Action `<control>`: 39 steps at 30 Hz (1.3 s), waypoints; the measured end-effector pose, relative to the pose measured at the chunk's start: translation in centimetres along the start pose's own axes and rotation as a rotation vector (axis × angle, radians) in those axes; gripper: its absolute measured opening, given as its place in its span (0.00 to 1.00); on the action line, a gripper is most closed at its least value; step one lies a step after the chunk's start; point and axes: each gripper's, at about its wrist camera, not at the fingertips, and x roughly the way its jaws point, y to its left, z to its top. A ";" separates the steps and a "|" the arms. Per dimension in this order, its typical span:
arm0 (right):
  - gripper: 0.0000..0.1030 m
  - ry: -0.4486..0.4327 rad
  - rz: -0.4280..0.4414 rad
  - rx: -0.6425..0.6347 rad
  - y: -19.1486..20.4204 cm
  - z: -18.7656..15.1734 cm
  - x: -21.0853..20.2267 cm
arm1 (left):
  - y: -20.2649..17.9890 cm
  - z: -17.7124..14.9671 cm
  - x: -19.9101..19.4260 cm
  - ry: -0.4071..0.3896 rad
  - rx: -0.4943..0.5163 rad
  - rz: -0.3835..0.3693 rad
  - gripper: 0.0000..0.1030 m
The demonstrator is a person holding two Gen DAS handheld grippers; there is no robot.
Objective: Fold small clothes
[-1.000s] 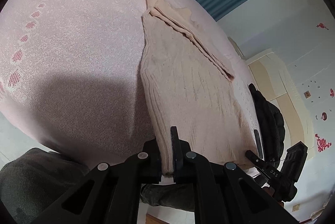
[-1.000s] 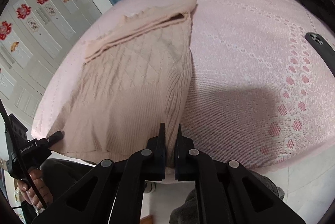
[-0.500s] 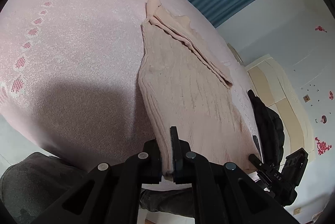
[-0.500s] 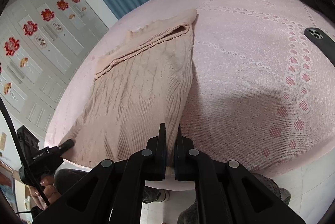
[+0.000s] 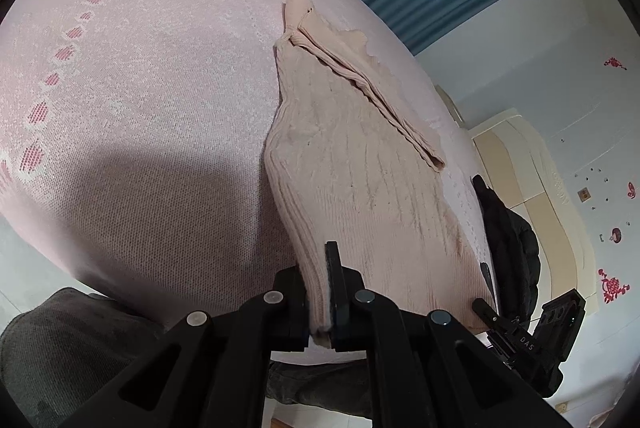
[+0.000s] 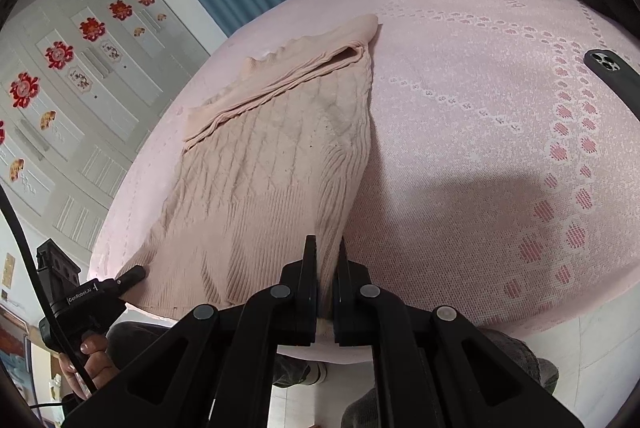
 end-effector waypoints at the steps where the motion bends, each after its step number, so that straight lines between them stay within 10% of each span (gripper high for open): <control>1: 0.05 -0.004 0.001 0.001 0.0 0.0 -0.1 | 0.0 0.0 -0.1 -0.002 0.002 -0.001 0.06; 39: 0.05 -0.089 0.059 0.020 0.5 2.1 -2.0 | -2.7 2.4 -1.5 -0.093 0.056 -0.016 0.06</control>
